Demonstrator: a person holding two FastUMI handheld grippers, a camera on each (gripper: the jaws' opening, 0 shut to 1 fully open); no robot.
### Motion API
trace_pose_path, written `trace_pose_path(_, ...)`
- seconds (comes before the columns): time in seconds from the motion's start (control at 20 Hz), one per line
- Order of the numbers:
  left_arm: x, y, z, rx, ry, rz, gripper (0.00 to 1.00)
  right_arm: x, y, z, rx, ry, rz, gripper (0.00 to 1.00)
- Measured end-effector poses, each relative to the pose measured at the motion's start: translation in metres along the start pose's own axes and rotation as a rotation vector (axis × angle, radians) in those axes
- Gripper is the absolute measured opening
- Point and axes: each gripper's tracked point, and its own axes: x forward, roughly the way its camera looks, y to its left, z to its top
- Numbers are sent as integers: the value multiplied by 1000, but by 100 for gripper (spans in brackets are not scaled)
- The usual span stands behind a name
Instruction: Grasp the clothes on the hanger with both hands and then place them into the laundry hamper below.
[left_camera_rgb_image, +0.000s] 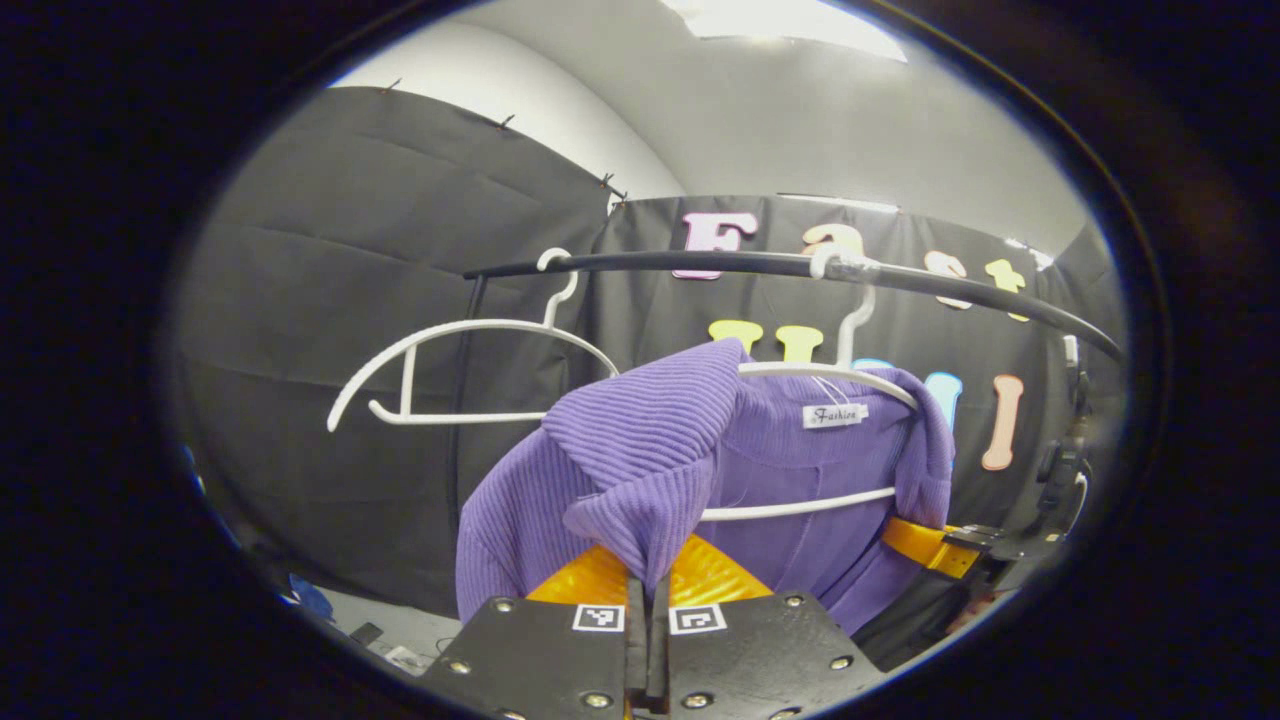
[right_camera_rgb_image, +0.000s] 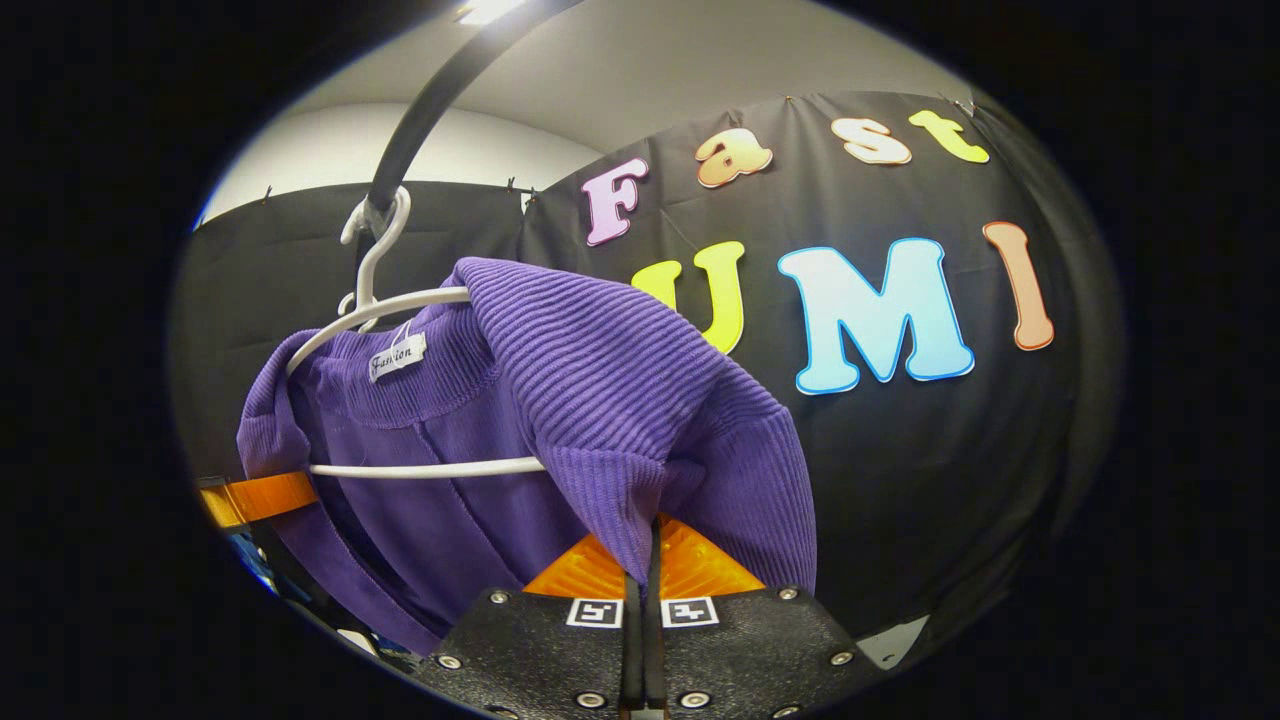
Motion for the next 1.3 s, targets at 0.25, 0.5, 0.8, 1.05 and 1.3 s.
trace_pose_path(0.25, -15, 12, 24, -50, -64, 13, 6, -11, -18, 9, 47, -34, -31, 0)
trace_pose_path(0.5, -27, 37, 52, -83, -133, 39, 1, -15, -31, 22, 57, -74, -73, 0)
trace_pose_path(0.8, -25, 54, 67, -40, -150, 32, 1, -15, -38, 32, 56, -114, -101, 0)
trace_pose_path(1.05, -25, 76, 95, -13, -195, 45, 6, -17, -54, 46, 82, -144, -137, 0)
trace_pose_path(1.3, -5, 83, 106, 41, -222, 31, 1, -16, -54, 45, 75, -152, -150, 0)
